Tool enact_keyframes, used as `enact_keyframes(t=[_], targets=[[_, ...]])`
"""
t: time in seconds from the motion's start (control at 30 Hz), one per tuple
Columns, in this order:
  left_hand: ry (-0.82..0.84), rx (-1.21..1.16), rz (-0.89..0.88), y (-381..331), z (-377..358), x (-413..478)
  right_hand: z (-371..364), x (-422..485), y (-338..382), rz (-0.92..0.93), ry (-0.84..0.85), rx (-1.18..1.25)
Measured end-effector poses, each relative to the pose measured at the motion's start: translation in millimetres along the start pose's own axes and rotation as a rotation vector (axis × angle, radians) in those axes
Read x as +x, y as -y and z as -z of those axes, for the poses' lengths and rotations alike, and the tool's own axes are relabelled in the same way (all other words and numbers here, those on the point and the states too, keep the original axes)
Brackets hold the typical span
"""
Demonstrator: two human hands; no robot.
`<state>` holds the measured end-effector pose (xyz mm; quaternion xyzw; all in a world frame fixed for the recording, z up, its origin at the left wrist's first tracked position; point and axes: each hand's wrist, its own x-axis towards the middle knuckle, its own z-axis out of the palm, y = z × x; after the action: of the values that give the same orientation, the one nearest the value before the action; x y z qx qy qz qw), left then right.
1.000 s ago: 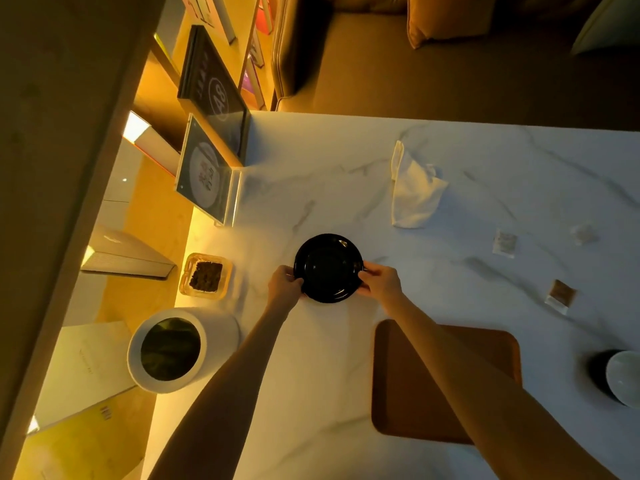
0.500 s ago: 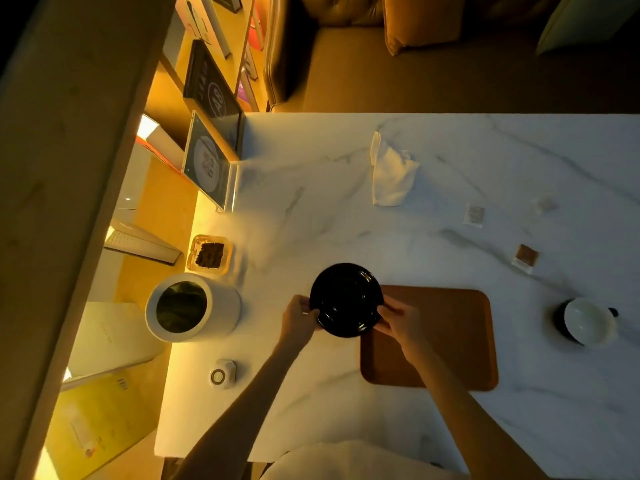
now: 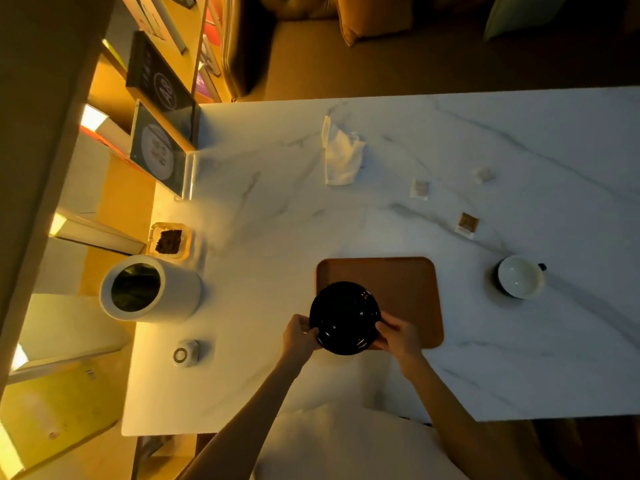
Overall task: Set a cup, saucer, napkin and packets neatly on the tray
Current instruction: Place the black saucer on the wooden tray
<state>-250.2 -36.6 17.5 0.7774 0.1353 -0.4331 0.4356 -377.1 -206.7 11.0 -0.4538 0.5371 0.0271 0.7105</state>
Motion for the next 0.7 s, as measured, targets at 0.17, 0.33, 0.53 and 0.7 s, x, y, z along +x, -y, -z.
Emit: enact_keyframes(t=[0.17,0.33,0.53,0.7], targets=[[-0.040,-0.013,0.077,-4.1,-28.8,-4.0,22.2,9.2,2.6,0.000,-0.016,-0.065],[-0.147,0.088,0.091,-6.6,-46.4,5.0,24.4,20.2,6.6,0.035,-0.044,-0.188],[-0.199,0.152,0.151,-12.0,-49.6,20.6,18.8,38.7,11.7,0.025,-0.033,-0.304],[-0.203,0.187,0.158,-16.1,-46.4,30.6,12.4,50.9,15.4,0.024,-0.026,-0.355]])
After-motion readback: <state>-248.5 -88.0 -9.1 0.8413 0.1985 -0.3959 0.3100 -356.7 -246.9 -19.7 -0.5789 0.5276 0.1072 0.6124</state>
